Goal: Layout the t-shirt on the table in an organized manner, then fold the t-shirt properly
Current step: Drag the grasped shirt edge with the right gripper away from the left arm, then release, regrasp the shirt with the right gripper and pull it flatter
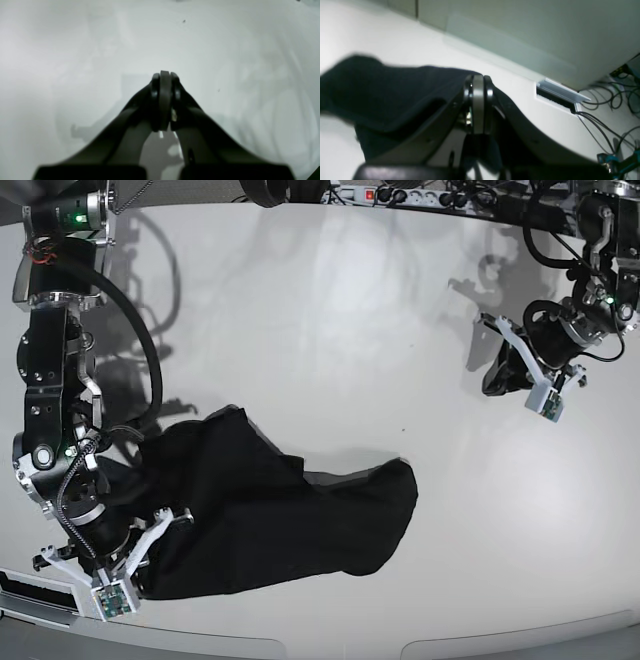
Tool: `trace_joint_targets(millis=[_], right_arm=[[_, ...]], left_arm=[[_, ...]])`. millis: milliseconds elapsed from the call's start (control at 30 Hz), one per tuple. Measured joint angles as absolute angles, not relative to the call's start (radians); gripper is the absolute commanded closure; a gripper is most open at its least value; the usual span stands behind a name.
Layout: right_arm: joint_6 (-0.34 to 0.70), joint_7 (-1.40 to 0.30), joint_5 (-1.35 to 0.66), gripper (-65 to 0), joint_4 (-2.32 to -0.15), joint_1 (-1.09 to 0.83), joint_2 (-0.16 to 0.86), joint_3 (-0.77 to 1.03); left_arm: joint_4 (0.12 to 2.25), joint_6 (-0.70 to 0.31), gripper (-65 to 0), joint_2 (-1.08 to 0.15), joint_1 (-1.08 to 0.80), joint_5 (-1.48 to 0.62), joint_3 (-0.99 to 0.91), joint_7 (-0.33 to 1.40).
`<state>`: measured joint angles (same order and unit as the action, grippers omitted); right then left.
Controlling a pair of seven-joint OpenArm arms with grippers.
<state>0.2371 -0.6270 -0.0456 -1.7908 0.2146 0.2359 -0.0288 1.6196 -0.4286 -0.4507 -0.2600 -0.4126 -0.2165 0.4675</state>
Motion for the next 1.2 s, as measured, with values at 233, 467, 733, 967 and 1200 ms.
trace_joint_targets(millis=[233, 467, 733, 967, 1200], right_arm=[[0.12, -0.635, -0.053, -41.8, -1.624, 0.215, 0.233, -0.03], [0.212, -0.669, -0.15, -41.7, -1.673, 0.216, 0.239, -0.029], [0.649, -0.868, -0.59, -41.7, -1.711, 0.154, 0.229, -0.109], [0.327, -0.637, -0.206, -41.6, -1.628, 0.044, 0.221, -0.306], [0.184, -0.597, -0.061, -41.5, -1.517, 0.064, 0.226, -0.344]], left_arm=[[1.62, -0.429, 0.0, -0.423, -0.26, -0.412, -0.216, 0.467], [1.62, -0.428, 0.0, -0.421, -0.26, -0.412, -0.216, 0.468], [1.62, -0.428, 0.0, -0.421, -0.26, -0.412, -0.216, 0.467], [1.62, -0.428, 0.0, -0.421, -0.26, -0.412, -0.216, 0.467], [1.62, -0.43, 0.0, -0.421, -0.26, -0.412, -0.216, 0.467]])
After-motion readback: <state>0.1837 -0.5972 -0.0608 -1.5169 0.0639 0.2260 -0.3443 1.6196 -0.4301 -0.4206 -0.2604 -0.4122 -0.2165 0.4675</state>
